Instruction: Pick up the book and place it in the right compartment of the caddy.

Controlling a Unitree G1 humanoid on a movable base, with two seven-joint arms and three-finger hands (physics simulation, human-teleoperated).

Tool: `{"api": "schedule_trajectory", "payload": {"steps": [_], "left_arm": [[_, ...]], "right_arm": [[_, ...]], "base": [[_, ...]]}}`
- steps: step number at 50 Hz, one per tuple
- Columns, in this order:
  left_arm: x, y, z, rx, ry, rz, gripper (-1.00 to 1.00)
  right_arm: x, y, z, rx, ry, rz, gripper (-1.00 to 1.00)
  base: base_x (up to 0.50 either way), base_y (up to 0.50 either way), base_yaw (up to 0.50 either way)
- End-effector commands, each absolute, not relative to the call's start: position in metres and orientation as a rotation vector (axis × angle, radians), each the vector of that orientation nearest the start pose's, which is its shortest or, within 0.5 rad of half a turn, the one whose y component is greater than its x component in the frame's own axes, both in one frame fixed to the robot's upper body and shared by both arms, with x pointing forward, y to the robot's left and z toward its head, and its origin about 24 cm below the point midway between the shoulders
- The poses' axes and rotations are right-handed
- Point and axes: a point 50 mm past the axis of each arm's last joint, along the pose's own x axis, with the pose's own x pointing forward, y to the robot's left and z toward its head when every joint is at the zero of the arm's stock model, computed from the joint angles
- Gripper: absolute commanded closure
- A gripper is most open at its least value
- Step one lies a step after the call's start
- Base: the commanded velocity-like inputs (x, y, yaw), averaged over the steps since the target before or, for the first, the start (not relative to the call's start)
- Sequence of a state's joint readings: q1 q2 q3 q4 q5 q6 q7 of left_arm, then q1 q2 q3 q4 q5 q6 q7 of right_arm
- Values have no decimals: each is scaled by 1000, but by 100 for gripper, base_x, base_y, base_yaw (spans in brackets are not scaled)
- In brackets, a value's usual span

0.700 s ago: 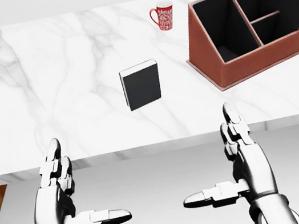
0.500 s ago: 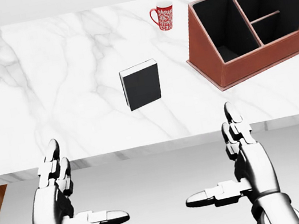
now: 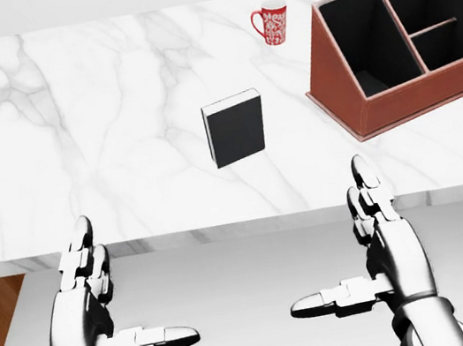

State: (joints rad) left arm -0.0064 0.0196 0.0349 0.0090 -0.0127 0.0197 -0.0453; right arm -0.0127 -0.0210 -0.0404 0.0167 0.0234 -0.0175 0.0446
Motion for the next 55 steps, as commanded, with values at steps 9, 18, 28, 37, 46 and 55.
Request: {"api": "schedule_trajectory", "payload": {"steps": [9,18,28,37,46,55], "left_arm": [[255,159,38,8,25,-13,-100],[255,159,39,8,25,-12,-100],[255,159,39,9,25,-12,-100],[255,158,39,9,26,-12,-100],[254,158,40,9,26,-12,-100],[254,158,40,9,26,-12,-100]], "right_arm": [[256,-160,43,-7,-17,5,-100],[256,-160,42,-9,-17,4,-100],[256,-159,43,-8,-14,9,-100],[256,-159,41,-15,-9,13,-100],[257,-158,38,-18,3,18,-100],[257,-158,37,-21,10,19,-100]], "base": [[0,0,25],[0,0,25],[0,0,25],[0,0,3],[0,0,0],[2,-10,0]]}}
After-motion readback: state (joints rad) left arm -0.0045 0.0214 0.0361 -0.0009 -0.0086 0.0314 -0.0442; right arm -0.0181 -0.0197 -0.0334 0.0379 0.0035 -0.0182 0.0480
